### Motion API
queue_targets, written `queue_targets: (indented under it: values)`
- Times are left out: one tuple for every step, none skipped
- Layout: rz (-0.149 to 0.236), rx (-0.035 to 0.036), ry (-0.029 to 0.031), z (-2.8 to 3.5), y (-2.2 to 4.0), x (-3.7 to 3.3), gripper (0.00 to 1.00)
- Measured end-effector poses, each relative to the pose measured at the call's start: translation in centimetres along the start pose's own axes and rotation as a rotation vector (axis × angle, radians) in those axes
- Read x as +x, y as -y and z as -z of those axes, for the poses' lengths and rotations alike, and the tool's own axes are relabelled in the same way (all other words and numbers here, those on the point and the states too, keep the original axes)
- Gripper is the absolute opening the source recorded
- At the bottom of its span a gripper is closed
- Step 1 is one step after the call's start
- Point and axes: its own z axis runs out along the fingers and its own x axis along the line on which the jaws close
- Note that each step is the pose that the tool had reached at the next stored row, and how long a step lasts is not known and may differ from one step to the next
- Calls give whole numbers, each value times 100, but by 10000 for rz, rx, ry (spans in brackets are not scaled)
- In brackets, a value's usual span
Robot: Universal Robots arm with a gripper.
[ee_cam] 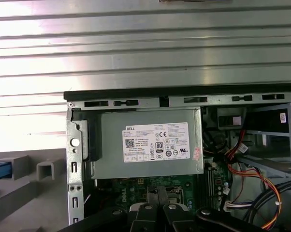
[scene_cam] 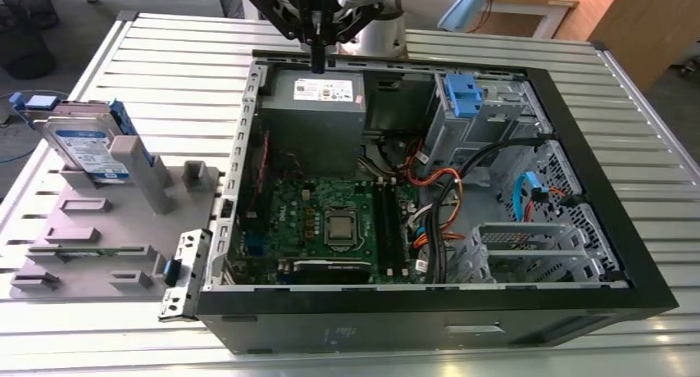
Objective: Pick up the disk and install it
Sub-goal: 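Reach for the disk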
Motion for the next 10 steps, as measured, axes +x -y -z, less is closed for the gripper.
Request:
queue_targets:
  values:
    - [2, 1, 0, 0, 0, 3, 11]
    - [2, 0, 0, 0, 0, 5, 11]
    - [2, 1, 0, 0, 0, 6, 11]
    - [1, 0, 0, 0, 1, 7, 11]
    - [1, 1, -1, 0, 0, 7, 11]
    - [2, 0, 0, 0, 1, 7, 11]
    - [1, 0, 0, 0, 1, 10, 11]
    - [0, 1, 0, 1, 1, 15, 11]
    - [0, 0, 0, 1, 2, 23, 11]
    - [2, 1, 0, 1, 3, 30, 11]
